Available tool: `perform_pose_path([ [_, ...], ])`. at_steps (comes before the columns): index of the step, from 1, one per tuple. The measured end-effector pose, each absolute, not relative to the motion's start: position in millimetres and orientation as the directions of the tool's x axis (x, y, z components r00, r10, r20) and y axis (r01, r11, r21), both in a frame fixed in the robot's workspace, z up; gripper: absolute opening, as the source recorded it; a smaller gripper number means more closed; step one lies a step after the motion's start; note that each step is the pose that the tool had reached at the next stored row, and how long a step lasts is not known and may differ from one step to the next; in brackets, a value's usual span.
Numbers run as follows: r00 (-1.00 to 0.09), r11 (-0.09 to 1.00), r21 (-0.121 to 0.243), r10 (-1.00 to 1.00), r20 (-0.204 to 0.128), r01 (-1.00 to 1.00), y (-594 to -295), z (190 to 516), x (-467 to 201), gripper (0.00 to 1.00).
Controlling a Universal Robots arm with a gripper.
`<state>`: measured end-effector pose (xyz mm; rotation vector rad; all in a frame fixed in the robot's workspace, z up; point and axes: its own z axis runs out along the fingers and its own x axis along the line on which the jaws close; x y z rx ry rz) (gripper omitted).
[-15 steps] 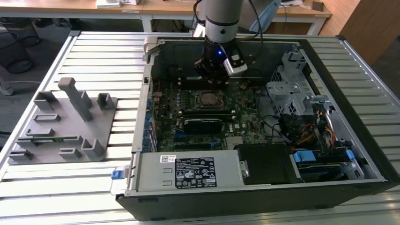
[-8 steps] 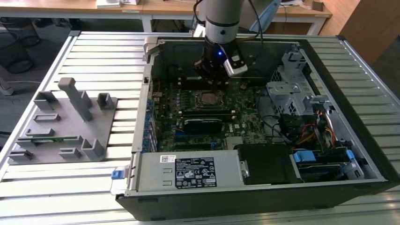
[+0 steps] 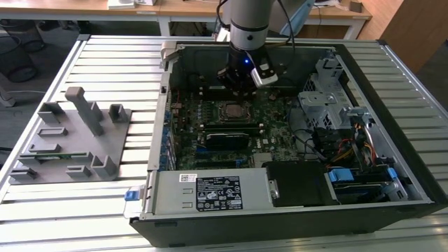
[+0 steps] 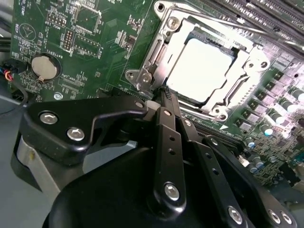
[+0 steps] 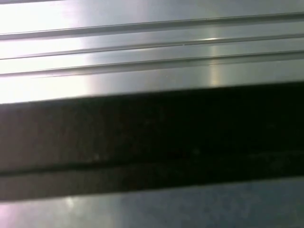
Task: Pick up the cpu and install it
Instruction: 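Install the first cpu locking lever, then install the second cpu locking lever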
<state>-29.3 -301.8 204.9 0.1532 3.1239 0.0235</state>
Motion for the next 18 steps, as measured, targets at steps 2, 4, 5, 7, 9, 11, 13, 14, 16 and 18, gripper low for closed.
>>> perform_pose_path([
  [2, -0.995, 0.995, 0.016, 0.098, -0.013, 0.098, -304, 205, -29, 0.11],
  [4, -0.995, 0.995, 0.016, 0.098, -0.013, 0.098, -305, 205, -29, 0.11],
  [5, -0.995, 0.995, 0.016, 0.098, -0.013, 0.098, -306, 205, -29, 0.11],
  [7, -0.995, 0.995, 0.016, 0.098, -0.013, 0.098, -308, 205, -29, 0.11],
  [9, -0.995, 0.995, 0.016, 0.098, -0.013, 0.098, -310, 205, -29, 0.11],
  [11, -0.995, 0.995, 0.016, 0.098, -0.013, 0.098, -313, 205, -29, 0.11],
  [13, -0.995, 0.995, 0.016, 0.098, -0.013, 0.098, -315, 205, -29, 0.11],
  [14, -0.995, 0.995, 0.016, 0.098, -0.013, 0.098, -316, 205, -29, 0.11],
  [16, -0.995, 0.995, 0.016, 0.098, -0.013, 0.098, -318, 205, -29, 0.11],
  [18, -0.995, 0.995, 0.016, 0.098, -0.013, 0.098, -320, 205, -29, 0.11],
])
